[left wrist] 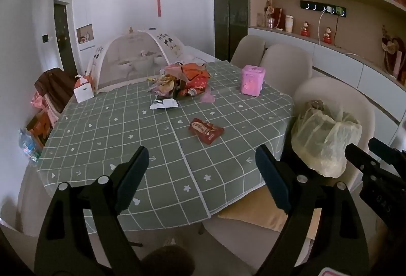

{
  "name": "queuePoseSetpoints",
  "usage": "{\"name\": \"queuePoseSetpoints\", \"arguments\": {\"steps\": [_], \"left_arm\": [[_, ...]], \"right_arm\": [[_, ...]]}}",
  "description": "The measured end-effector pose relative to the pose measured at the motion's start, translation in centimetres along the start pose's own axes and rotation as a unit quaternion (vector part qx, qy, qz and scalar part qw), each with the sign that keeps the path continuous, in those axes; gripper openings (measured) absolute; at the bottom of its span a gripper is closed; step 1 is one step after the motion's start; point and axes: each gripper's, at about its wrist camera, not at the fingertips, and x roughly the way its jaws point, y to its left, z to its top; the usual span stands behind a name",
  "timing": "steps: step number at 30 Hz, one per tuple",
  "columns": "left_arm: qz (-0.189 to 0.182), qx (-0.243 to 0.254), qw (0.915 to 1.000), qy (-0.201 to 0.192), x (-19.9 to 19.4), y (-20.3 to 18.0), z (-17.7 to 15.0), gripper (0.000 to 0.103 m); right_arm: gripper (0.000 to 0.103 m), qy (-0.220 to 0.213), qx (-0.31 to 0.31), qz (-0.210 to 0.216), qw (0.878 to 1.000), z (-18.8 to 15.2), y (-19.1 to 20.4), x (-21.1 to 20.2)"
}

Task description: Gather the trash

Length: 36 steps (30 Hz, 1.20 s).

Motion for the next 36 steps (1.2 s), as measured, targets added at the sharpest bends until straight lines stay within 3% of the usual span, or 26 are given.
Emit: {"name": "queuePoseSetpoints", "arguments": {"steps": [36], "left_arm": [[0.021,-0.004,0.9998,0.001,0.8,1.2,0.1,0.082]], "right_arm": [[0.059,0.001,-0.001,0.025,1.000,0.3,1.1,1.7]]}}
